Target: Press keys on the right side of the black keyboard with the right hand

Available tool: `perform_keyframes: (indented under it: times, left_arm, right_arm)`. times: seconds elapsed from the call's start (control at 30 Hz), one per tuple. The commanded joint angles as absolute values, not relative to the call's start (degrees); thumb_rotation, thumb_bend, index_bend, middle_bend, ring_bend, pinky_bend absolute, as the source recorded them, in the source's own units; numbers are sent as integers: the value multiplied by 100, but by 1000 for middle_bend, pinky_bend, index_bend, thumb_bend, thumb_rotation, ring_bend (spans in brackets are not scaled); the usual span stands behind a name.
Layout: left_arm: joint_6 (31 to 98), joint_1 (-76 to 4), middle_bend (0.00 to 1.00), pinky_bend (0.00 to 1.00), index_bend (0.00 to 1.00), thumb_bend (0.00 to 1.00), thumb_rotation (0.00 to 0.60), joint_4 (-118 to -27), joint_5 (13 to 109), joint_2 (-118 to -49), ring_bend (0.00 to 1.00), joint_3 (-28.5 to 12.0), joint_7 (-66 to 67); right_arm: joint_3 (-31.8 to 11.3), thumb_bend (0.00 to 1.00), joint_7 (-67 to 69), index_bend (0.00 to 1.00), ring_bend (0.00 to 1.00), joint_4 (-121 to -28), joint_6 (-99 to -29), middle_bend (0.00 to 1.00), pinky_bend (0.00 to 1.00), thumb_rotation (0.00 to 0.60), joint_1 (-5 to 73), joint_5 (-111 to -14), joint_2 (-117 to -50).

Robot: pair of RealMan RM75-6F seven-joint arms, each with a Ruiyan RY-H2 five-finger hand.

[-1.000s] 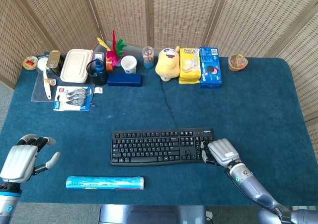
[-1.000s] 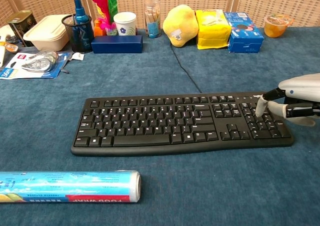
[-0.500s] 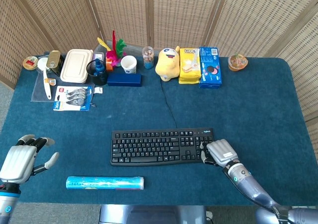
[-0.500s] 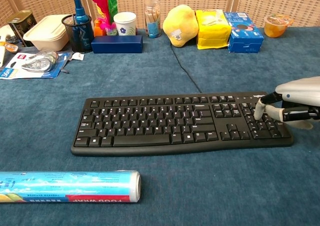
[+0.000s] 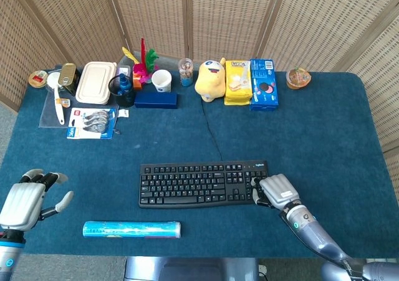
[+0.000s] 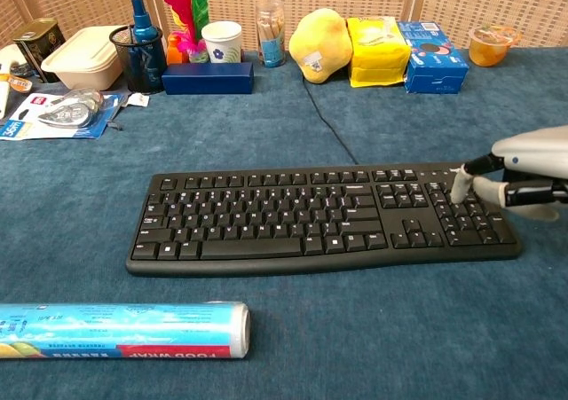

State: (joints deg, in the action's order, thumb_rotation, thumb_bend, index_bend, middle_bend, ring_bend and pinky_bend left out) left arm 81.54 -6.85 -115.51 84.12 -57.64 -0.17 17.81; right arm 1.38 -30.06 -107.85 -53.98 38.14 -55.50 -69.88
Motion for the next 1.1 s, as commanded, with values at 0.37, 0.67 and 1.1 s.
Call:
perform_keyframes:
  times: [0.37, 0.67, 1.1]
  left_arm:
    - [8243, -582, 428, 198, 352, 215, 0, -11550, 8496, -5698, 403, 67, 1686]
    - [8309, -440, 428, 198, 352, 215, 0, -11423, 8461, -5689, 402, 158, 1504]
    - [8354, -383, 428, 198, 352, 215, 0, -11341, 8499, -5708, 403, 153, 1390]
  right_arm:
    - [-94, 648, -2106, 249, 701, -11464, -6282, 601, 663, 0, 3238, -6139, -6005]
    - [-198, 598, -1043, 249, 512, -10992, -7449, 447, 478, 0, 2392, -6943, -6147]
    - [-260, 596, -752, 252, 447, -10742, -7998, 431, 438, 0, 1798, -7236, -6156]
